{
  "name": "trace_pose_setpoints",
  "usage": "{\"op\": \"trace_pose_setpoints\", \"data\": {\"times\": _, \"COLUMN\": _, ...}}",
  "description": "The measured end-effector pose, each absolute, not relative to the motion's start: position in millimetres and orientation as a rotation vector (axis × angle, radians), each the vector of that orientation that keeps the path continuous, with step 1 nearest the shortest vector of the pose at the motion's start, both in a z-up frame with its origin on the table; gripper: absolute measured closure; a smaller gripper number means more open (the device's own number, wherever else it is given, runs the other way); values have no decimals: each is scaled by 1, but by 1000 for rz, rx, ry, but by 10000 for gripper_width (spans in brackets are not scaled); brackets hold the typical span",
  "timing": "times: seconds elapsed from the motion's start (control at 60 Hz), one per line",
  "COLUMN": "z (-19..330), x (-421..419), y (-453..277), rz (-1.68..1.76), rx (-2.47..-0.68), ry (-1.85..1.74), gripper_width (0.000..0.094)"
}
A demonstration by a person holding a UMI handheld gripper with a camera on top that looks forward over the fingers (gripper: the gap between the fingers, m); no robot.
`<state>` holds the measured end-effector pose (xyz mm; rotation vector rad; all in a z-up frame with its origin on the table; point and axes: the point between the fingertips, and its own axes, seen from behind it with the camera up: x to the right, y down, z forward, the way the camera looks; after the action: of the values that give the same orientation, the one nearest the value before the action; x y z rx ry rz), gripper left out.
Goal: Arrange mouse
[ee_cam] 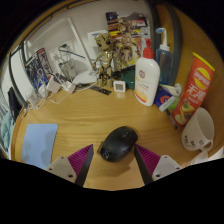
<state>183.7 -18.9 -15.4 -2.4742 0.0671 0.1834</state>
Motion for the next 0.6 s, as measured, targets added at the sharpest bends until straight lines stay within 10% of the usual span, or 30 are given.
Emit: {"op": "trace_pose_setpoints", "data": {"times": 0.6, "z": -22, "x": 168, "y": 40, "rz": 143, "rx": -2454, "ry": -209, "gripper_width": 463}}
